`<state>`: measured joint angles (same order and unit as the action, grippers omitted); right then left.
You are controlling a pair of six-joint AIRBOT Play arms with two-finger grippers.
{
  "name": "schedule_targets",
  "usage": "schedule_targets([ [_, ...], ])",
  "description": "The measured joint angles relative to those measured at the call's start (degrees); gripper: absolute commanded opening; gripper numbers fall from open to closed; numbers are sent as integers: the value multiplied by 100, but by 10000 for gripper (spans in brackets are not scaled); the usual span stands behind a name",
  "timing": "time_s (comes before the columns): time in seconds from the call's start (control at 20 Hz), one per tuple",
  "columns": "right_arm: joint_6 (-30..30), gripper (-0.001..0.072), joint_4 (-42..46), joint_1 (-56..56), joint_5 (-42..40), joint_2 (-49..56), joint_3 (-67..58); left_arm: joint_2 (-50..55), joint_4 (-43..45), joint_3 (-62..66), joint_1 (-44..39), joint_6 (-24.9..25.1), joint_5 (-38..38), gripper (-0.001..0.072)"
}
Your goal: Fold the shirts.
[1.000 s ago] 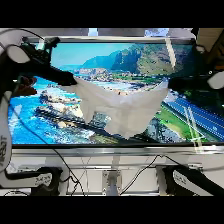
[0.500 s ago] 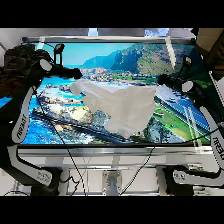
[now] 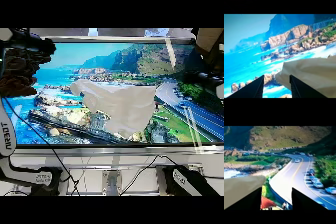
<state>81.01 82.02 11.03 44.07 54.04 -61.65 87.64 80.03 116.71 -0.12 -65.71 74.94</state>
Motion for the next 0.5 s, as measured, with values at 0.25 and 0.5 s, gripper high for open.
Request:
schedule_targets([
  [0.25, 20, 427, 20, 577, 1322, -461, 553, -258, 42, -619, 151, 85, 925, 342],
  [0.5, 22, 428, -1322, 837, 1172, -396, 2225, -177, -455, -1593, 184, 120, 977, 342],
])
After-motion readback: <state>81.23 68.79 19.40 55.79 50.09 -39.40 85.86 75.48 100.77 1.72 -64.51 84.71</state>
